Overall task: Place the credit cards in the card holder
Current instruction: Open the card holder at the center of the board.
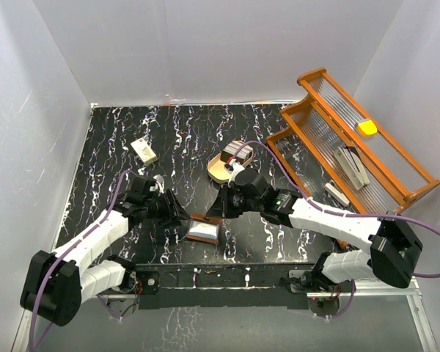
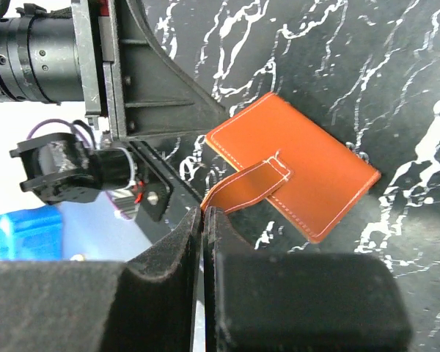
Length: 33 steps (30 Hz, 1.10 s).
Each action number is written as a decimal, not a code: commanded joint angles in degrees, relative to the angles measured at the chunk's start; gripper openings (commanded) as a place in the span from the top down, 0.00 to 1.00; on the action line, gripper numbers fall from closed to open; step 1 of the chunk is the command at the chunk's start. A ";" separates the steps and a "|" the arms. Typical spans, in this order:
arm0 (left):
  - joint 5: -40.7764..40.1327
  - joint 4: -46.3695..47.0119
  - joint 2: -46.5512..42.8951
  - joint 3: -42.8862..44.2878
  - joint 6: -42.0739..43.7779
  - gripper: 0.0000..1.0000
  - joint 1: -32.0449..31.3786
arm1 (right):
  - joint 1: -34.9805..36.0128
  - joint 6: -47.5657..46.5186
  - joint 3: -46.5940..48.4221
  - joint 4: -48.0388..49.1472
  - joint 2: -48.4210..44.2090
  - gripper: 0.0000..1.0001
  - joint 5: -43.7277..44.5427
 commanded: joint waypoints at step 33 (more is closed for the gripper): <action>11.27 12.04 1.01 -0.86 -1.99 0.51 0.00 | -12.78 -4.91 -1.36 -1.37 -3.01 1.00 -6.91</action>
